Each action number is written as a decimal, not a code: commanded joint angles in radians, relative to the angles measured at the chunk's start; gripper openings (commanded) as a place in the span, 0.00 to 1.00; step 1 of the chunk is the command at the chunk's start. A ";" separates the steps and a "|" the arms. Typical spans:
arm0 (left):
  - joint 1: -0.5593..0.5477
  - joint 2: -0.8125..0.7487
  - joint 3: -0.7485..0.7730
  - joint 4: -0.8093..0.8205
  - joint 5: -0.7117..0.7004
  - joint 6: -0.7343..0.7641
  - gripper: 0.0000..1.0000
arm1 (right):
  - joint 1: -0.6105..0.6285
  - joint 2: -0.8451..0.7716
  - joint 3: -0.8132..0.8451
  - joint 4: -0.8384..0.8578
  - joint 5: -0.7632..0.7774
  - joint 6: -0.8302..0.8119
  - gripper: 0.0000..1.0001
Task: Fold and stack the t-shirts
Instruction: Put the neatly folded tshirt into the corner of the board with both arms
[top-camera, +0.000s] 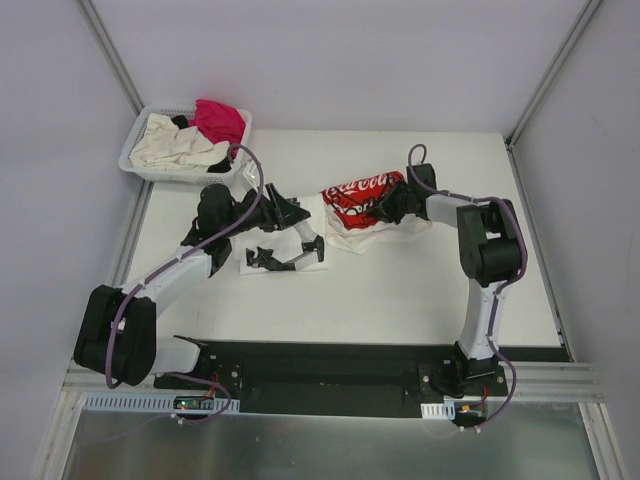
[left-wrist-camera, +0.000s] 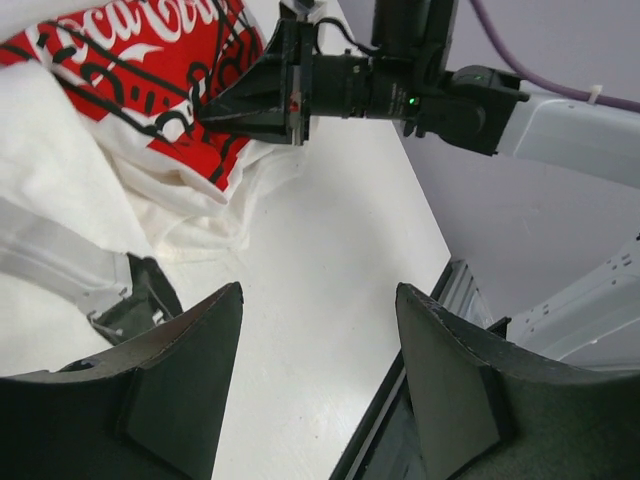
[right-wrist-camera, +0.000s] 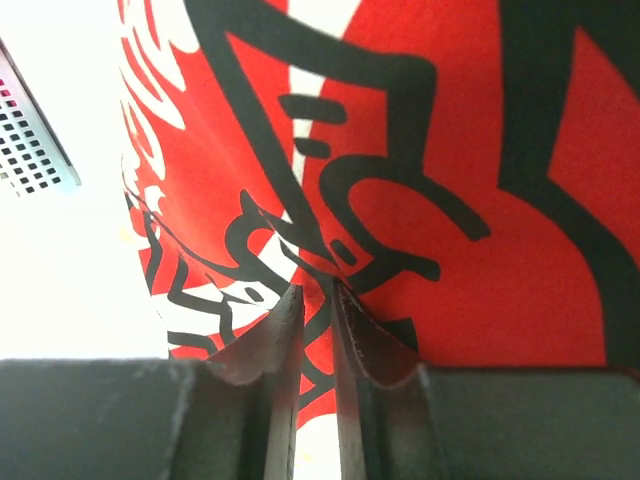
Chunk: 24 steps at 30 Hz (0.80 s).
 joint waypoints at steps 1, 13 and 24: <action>-0.007 -0.078 -0.098 -0.002 -0.059 -0.010 0.61 | -0.011 -0.117 0.007 -0.045 -0.009 -0.030 0.21; -0.099 -0.014 -0.312 0.222 -0.260 -0.078 0.62 | -0.011 -0.541 -0.212 -0.074 0.000 -0.033 0.23; -0.099 0.351 -0.160 0.414 -0.185 -0.131 0.60 | -0.058 -0.749 -0.334 -0.141 0.005 -0.086 0.22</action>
